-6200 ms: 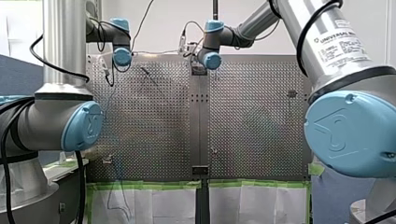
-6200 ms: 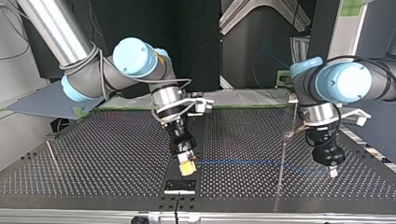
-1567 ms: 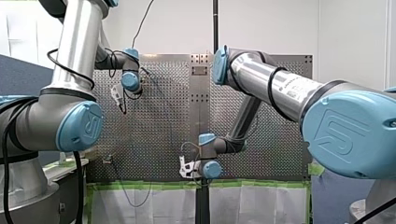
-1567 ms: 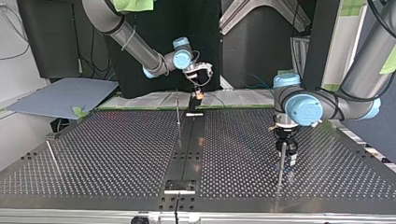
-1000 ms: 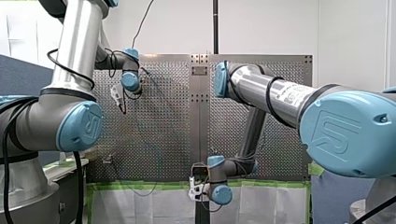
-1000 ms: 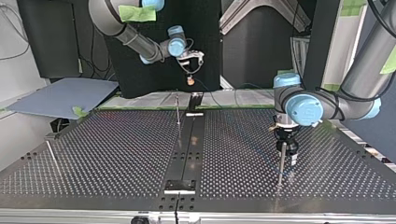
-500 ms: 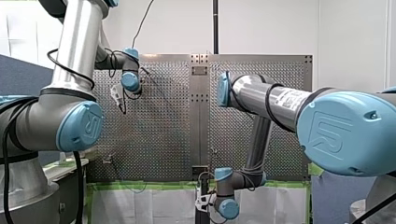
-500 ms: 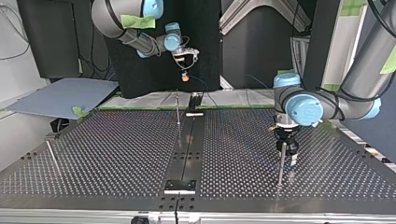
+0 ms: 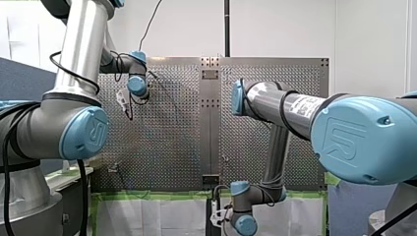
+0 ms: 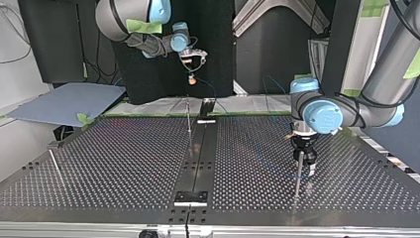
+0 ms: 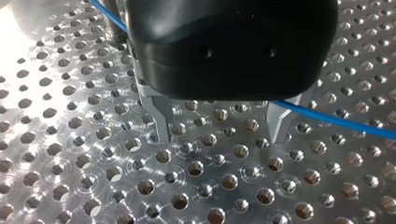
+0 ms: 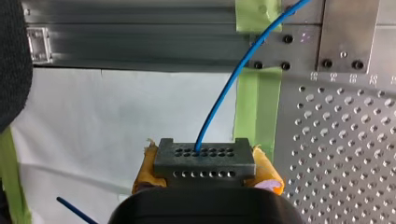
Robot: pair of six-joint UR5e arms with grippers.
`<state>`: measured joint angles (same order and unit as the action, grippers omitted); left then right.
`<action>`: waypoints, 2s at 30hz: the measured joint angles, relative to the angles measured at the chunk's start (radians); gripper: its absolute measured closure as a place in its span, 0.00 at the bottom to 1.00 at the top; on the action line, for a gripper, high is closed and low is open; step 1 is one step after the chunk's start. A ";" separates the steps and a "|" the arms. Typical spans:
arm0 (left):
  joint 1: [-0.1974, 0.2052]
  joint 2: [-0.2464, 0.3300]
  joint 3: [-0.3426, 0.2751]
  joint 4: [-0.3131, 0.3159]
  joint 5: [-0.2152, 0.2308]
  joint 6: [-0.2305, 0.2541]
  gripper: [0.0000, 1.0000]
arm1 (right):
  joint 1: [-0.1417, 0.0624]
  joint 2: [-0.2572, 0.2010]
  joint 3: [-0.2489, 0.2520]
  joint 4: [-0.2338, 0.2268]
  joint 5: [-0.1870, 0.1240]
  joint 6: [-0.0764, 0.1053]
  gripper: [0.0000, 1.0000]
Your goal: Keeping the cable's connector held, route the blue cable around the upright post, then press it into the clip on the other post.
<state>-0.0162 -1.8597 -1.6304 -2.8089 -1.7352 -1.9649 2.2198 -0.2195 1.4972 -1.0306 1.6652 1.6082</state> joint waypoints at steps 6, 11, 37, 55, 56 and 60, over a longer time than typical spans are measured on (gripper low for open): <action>0.002 0.000 0.000 -0.001 0.000 0.000 0.00 | -0.019 -0.011 0.063 -0.062 0.001 0.000 1.00; 0.003 0.000 0.000 -0.001 -0.001 0.000 0.00 | -0.033 -0.039 0.117 -0.117 0.002 0.000 1.00; 0.007 0.000 0.000 -0.002 -0.002 -0.006 0.00 | -0.051 -0.117 0.388 -0.387 0.041 0.002 1.00; 0.012 0.000 0.000 -0.001 -0.003 -0.007 0.00 | -0.076 -0.291 0.533 -0.571 0.054 0.014 1.00; 0.012 0.000 0.000 -0.001 -0.003 -0.008 0.00 | -0.080 -0.302 0.534 -0.581 0.049 0.017 1.00; 0.013 0.000 0.000 -0.002 -0.003 -0.008 0.00 | -0.092 -0.338 0.534 -0.600 0.022 0.018 1.00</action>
<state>-0.0031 -1.8597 -1.6303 -2.8105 -1.7387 -1.9726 2.1281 -0.5571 2.0316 -1.6303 1.6875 1.6259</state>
